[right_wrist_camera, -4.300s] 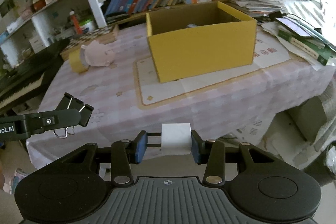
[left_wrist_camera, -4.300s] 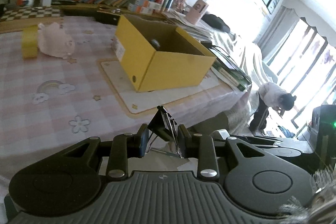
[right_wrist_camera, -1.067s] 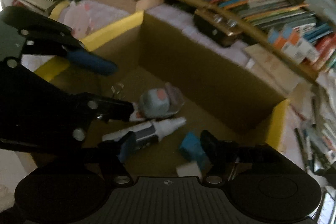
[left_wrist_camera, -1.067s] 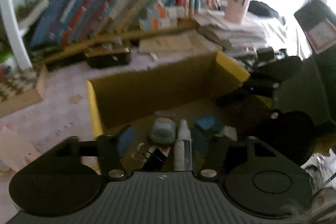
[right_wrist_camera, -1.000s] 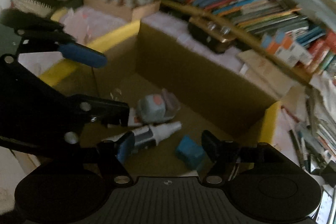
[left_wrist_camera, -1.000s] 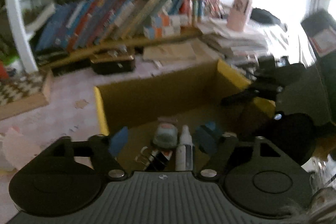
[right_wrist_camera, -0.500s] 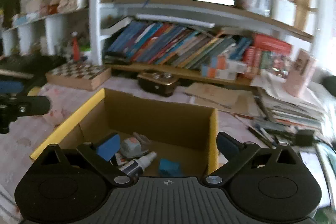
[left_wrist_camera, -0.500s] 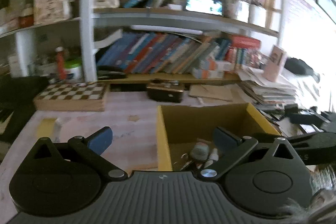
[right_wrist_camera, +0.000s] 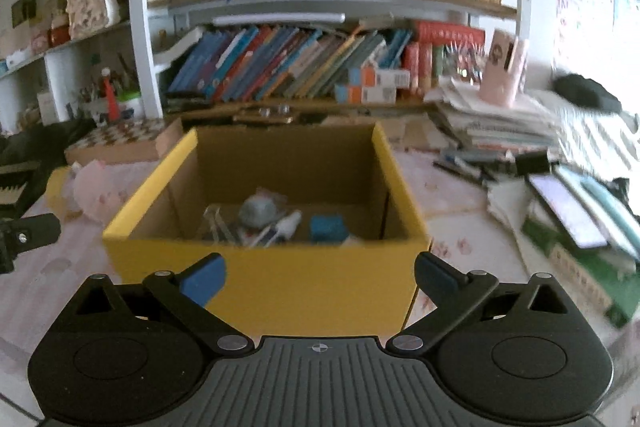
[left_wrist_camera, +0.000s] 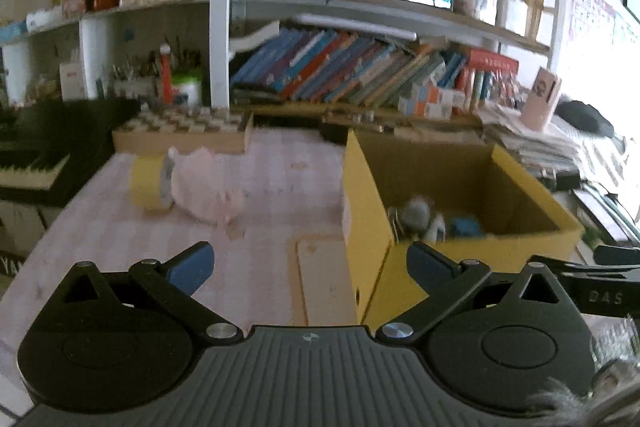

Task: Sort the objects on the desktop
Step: 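Lift both open tools out of the box and back toward the table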

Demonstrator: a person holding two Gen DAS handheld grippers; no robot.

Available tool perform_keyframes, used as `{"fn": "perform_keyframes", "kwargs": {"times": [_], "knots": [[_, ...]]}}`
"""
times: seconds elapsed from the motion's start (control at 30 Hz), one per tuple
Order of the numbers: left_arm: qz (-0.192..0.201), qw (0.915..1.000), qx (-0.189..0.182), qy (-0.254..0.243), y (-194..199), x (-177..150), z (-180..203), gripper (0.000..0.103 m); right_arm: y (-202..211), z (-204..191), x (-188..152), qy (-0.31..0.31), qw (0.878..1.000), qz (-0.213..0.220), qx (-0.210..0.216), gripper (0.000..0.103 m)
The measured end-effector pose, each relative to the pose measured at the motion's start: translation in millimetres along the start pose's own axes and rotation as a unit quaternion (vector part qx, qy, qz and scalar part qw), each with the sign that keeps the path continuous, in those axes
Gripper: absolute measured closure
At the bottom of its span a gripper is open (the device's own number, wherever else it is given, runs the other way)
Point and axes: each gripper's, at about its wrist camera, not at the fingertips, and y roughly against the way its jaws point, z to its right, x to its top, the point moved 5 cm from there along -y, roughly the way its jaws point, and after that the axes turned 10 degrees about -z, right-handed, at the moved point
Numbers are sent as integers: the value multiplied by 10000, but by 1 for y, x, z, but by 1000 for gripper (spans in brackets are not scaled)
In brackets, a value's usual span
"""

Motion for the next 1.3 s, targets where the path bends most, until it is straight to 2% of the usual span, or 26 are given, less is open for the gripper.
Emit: {"fn": "perform_keyframes", "kwargs": {"times": [0.17,0.5,1.03,1.3], "knots": [[-301,9992,-189,-192,8,-23,-12,0,7,-27,-25,-141,9992,-371,67,1],[-592,9975,-191,-336,21,-41,-55,0,26,-68,-55,-273,9975,-633,-164,1],[-691,9957,-242,-573,39,-61,-109,0,40,-131,-86,-344,9960,-819,-97,1],[-696,9956,-211,-591,47,-68,-138,0,39,-165,-95,-289,9958,-863,113,1]]}}
